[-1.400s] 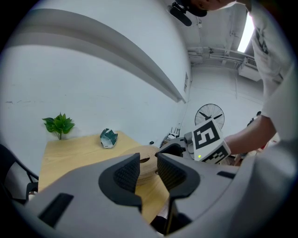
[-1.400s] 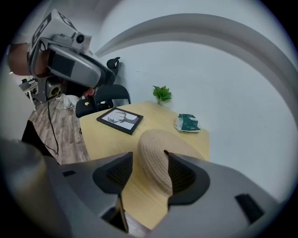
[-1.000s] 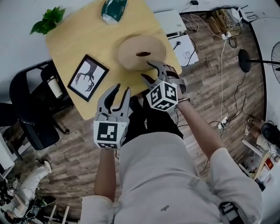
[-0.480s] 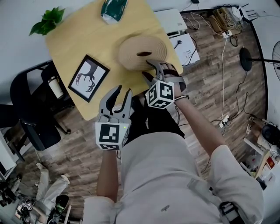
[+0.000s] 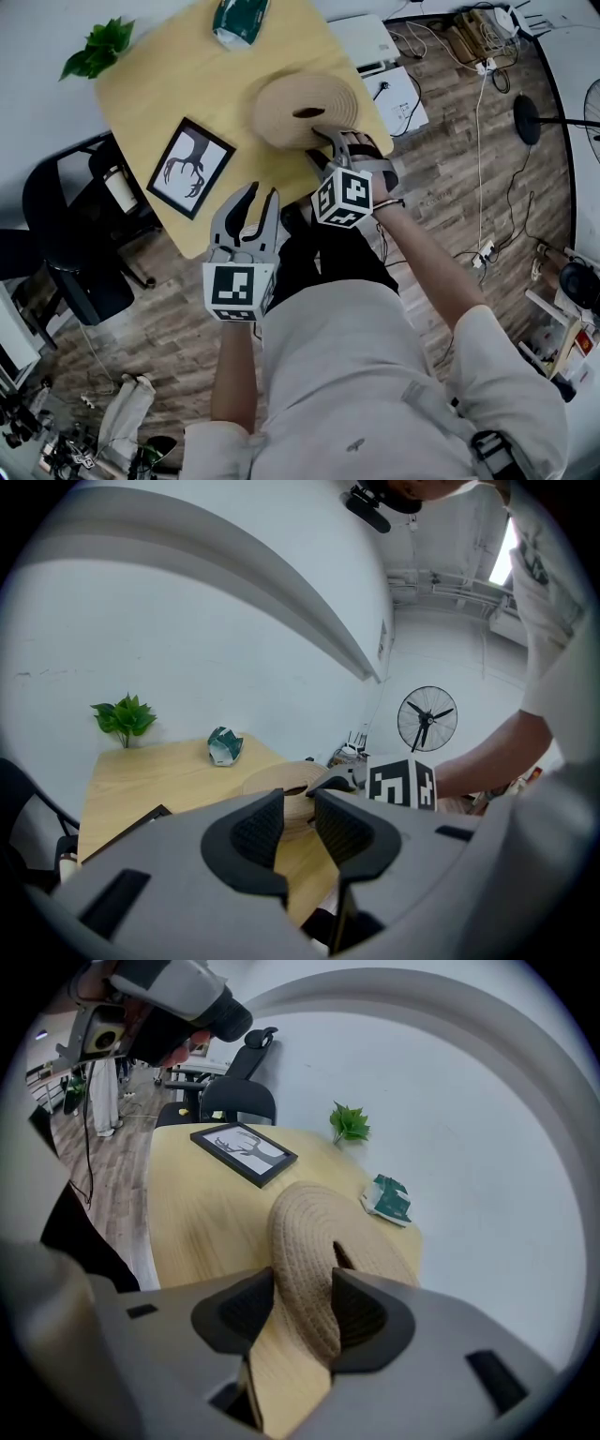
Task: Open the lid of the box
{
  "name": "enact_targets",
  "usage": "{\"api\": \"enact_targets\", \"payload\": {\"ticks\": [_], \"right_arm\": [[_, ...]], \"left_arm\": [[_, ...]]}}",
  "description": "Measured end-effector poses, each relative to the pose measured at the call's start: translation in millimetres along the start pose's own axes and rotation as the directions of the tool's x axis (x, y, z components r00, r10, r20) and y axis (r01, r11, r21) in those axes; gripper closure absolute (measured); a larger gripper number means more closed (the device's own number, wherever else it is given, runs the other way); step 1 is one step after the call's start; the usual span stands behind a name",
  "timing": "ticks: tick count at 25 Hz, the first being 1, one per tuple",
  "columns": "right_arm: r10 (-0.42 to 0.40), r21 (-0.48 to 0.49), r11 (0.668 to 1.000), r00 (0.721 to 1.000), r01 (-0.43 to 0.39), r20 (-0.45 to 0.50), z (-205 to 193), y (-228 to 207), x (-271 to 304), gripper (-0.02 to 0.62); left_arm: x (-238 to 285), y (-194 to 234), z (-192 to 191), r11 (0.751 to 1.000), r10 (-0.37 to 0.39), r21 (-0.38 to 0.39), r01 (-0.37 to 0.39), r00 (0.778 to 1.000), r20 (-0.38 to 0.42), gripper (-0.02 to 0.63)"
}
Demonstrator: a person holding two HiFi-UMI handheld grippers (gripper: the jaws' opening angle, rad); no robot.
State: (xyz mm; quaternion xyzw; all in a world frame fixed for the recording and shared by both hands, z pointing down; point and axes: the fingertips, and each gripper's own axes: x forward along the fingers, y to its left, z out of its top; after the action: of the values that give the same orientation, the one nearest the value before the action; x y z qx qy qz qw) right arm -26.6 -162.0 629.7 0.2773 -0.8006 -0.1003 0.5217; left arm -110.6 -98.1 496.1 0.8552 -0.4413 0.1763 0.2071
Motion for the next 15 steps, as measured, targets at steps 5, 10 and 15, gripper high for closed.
{"api": "enact_targets", "payload": {"ticks": [5,10,15], "right_arm": [[-0.001,-0.001,1.0,1.0,0.001,0.001,0.6,0.2,1.0,0.411],[0.02,0.01,1.0,1.0,-0.02,0.001,0.9,-0.7,-0.5,0.411],[0.039,0.006,0.999,0.999,-0.039,0.001,4.0,-1.9,-1.8,0.417]], "left_arm": [[-0.9,3.7,-0.7,1.0,0.0,-0.009,0.0,1.0,0.002,0.507],[-3.0,5.1,-0.9,1.0,0.002,-0.016,-0.002,1.0,0.0,0.508],[-5.3,8.7,1.7,1.0,0.006,-0.016,-0.006,1.0,0.006,0.508]]}}
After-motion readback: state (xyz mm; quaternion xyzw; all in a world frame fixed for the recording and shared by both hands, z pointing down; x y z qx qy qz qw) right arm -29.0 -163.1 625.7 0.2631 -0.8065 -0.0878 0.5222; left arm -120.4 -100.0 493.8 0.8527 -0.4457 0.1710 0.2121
